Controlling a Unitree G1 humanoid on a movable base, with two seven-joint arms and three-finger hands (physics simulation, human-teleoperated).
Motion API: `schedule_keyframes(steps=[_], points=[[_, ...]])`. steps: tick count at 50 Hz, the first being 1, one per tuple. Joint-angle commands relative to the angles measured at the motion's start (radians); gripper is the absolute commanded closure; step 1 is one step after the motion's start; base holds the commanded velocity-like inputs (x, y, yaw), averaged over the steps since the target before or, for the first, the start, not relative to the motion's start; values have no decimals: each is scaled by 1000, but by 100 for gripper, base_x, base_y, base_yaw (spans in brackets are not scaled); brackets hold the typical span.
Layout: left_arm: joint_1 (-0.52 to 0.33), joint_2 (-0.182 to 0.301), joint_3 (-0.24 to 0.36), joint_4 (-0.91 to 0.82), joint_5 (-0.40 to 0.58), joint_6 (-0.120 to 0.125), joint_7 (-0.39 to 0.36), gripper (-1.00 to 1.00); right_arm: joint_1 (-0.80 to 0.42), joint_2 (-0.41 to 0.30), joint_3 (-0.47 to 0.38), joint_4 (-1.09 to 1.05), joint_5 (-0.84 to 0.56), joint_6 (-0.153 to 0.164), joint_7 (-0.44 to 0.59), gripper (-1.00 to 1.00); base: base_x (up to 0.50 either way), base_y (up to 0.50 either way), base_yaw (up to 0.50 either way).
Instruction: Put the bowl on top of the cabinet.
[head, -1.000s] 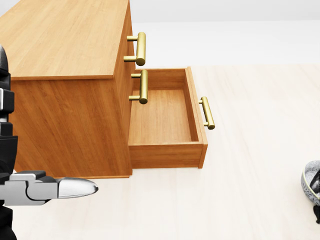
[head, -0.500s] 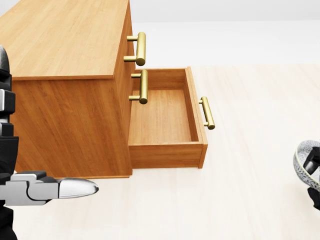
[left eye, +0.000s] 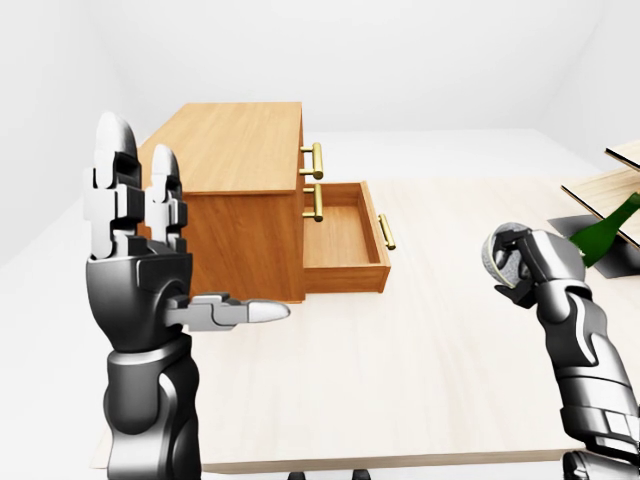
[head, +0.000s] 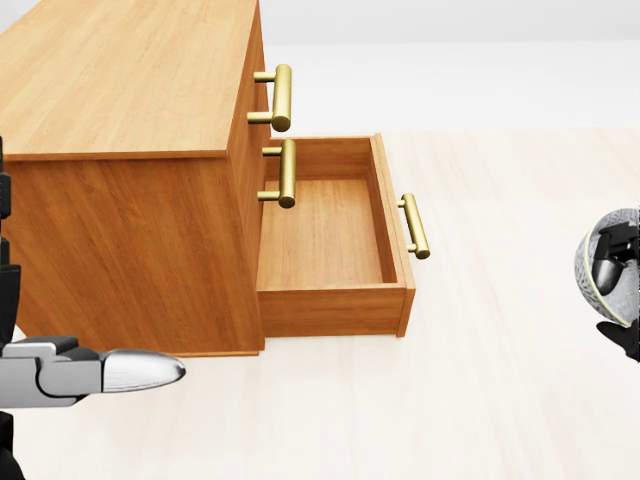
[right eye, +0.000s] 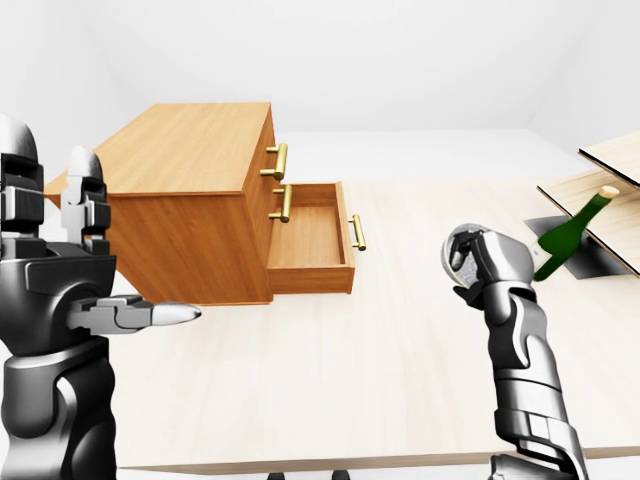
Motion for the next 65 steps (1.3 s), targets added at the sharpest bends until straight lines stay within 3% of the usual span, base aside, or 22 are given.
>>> schedule_keyframes(steps=[1, 35, 65], points=[[-10, 5, 10, -6, -10, 0, 6, -100, -94, -8, 7, -66, -55, 10, 39, 100, 0, 0, 0], [-12, 6, 12, 1, -13, 0, 7, -100, -453, 27, 129, -17, -105, 104, 198, 100, 0, 0, 0], [-28, 14, 29, -8, -33, 0, 15, -100, -712, 111, 210, 121, -187, 86, 272, 100, 0, 0, 0]])
